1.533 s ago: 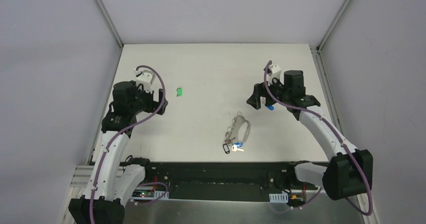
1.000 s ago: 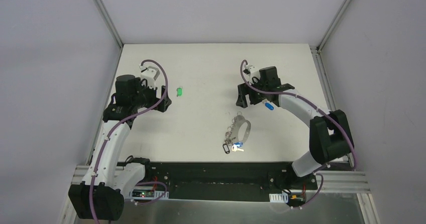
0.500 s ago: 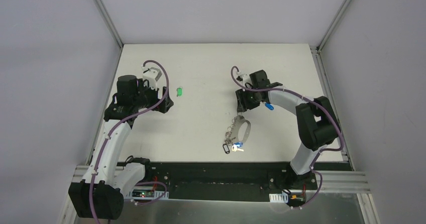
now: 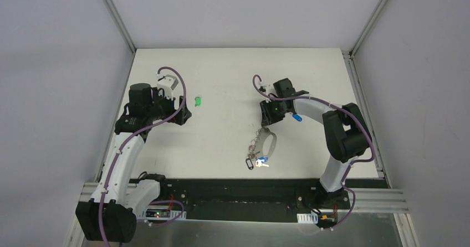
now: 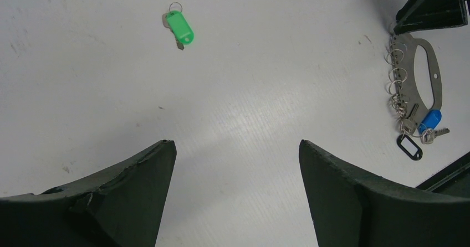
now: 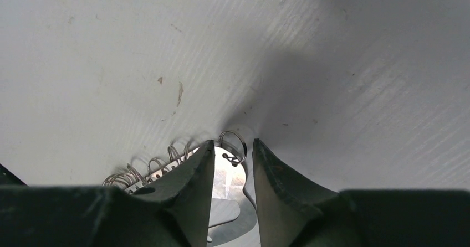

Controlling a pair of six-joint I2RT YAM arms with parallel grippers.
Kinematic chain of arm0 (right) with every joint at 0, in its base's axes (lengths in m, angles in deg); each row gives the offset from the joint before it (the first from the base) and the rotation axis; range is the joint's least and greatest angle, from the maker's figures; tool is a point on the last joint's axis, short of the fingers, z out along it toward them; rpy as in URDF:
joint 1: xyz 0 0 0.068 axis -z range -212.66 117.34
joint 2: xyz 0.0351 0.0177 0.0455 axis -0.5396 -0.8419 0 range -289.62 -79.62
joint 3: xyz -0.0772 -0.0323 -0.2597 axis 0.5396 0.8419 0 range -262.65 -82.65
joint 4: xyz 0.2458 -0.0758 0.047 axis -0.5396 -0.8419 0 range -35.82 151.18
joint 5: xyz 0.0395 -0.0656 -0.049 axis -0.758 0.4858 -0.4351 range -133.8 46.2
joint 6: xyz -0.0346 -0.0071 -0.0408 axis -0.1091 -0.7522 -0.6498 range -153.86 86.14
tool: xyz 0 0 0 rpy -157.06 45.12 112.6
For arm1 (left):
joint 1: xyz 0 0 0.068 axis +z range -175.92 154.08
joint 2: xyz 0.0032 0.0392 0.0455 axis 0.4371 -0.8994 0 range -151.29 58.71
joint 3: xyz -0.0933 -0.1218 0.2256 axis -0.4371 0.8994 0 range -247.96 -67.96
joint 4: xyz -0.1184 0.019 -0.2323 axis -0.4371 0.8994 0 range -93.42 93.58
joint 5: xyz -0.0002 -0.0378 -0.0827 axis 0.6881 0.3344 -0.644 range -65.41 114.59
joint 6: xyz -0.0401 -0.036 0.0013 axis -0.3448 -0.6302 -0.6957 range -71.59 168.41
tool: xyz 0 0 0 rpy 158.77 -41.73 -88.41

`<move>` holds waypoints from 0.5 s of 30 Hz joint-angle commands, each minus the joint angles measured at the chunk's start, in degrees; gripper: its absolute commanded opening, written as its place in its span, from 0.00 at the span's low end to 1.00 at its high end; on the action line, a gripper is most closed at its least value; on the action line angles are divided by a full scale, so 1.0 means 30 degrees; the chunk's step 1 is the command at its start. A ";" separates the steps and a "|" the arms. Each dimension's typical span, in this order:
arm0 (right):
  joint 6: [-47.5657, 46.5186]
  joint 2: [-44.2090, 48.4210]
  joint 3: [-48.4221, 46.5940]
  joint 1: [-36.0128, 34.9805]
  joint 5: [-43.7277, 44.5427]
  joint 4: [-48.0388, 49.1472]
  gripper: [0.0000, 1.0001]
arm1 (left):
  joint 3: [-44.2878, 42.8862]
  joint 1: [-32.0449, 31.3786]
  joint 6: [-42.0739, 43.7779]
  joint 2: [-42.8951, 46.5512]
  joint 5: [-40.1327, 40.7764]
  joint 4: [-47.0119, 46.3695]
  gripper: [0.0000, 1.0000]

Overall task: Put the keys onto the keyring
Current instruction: Pick up the keyring from the center of the board.

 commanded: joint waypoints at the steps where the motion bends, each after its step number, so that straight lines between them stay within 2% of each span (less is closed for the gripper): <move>1: 0.0076 -0.0250 -0.0690 -0.0132 -0.1100 -0.0952 0.31 | 0.0239 -0.0202 0.0014 0.0484 -0.0594 -0.0299 0.84; 9: 0.0018 -0.0149 -0.0915 -0.0127 -0.0799 -0.0994 0.18 | 0.0279 -0.0218 0.0062 0.0550 -0.0636 -0.0270 0.83; 15: -0.0189 0.0113 -0.1367 -0.0131 -0.0707 -0.1124 0.04 | 0.0247 -0.0261 0.0233 0.0416 -0.0633 -0.0270 0.83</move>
